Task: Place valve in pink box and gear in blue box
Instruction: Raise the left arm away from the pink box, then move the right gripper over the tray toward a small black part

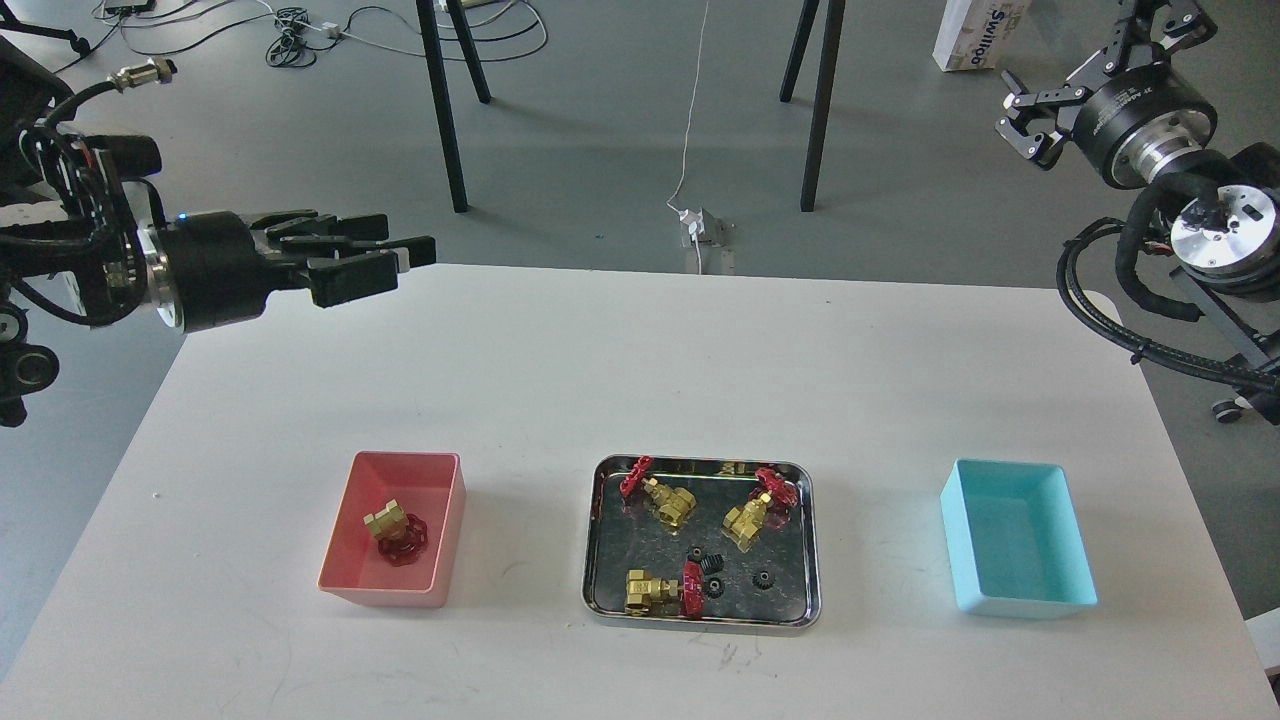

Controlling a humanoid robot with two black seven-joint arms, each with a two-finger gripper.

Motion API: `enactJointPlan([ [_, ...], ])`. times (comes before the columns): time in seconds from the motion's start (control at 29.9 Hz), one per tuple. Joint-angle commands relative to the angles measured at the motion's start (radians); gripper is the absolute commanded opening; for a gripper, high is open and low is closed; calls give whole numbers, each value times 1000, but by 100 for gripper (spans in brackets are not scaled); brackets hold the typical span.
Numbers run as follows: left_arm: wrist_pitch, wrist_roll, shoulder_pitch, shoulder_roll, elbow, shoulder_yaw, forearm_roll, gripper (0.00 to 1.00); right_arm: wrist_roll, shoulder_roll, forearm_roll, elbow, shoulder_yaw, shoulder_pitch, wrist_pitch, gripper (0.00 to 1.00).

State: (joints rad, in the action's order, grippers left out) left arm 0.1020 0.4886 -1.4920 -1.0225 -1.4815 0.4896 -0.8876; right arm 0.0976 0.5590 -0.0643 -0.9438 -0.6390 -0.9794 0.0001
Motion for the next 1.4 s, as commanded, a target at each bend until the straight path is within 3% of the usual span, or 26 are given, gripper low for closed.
enactJointPlan([
  [0.0,-39,0,116,18,-20,-228,286,75,-3,16,248,-59,178,-67,1,99],
  [0.13,-50,0,246,93,-49,-454,516,76,-1,99,482,-215,401,-142,30,99],
  [0.33,-42,0,369,378,-14,-798,610,77,10,168,808,-475,819,-307,95,99],
  [0.5,-28,0,378,700,197,-818,635,79,13,190,1006,-592,1048,-494,250,99],
  [0.67,22,0,389,912,357,-815,633,83,13,147,1153,-610,1095,-567,438,99],
  [0.73,31,0,412,953,392,-815,633,84,13,99,1219,-609,1101,-568,489,99],
  [0.97,31,0,519,1023,431,-809,621,91,13,12,1357,-609,1162,-573,489,95],
  [1.2,53,0,539,1023,431,-809,621,93,-1,-117,1396,-572,1231,-553,489,73],
  [1.37,61,0,539,1023,431,-807,604,95,2,-212,1396,-483,1263,-519,462,64],
])
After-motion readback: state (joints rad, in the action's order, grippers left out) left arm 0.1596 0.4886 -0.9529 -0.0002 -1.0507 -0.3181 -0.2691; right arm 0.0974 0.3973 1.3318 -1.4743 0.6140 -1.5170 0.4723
